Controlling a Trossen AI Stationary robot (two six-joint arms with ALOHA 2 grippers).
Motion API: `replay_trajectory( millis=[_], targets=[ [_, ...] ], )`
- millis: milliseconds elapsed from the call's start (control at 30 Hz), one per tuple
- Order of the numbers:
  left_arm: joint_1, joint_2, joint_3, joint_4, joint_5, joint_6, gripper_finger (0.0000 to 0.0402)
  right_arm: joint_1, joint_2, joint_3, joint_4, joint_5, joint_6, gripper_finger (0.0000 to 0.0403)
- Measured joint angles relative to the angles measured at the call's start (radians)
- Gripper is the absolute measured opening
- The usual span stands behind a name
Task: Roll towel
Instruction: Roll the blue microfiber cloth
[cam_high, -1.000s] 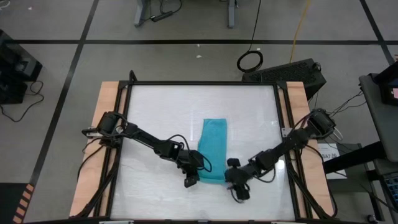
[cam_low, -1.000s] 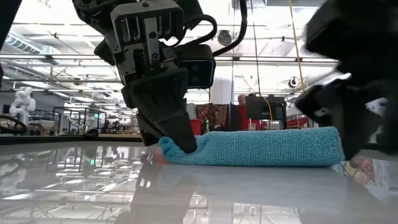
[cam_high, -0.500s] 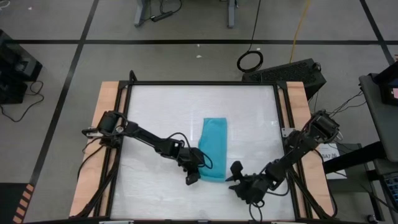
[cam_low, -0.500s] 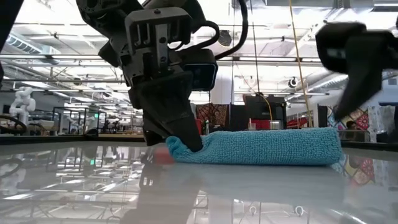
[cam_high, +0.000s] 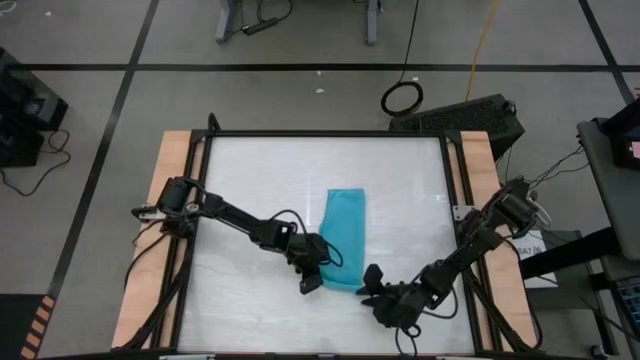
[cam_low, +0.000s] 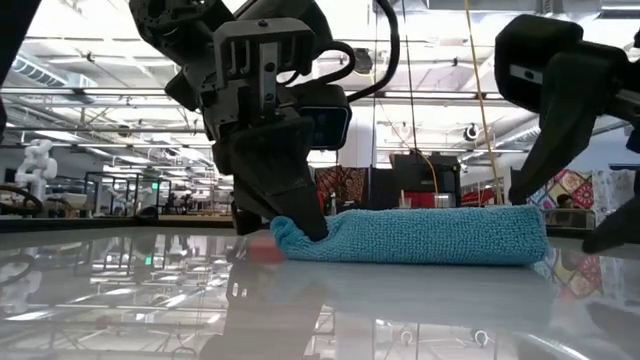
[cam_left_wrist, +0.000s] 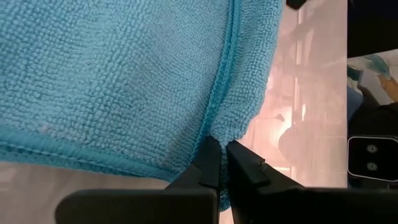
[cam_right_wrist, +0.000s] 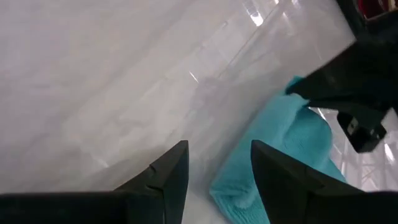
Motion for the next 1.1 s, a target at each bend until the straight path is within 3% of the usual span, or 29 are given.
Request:
replay_trajectory(
  millis=[367,633,933,1100],
  targets=[
    [0.006,0.0,0.0,-0.007,0.015,-0.011,0.0012,-0.031,0.033,0.014,-0.02,0.022,0.043,0.0164],
    [0.006,0.0,0.0,-0.006,0.015,0.008,0.0022,-0.065,0.033,0.014,-0.08,0.021,0.19,0.0164],
    [0.007,-0.008,0.0,0.031,0.027,0.048,0.0101,-0.093,0.031,0.015,-0.109,-0.043,0.34,0.0164],
    [0.006,-0.042,0.005,0.042,0.07,0.112,0.0145,-0.093,0.031,0.015,-0.124,-0.05,0.406,0.0144]
  ],
)
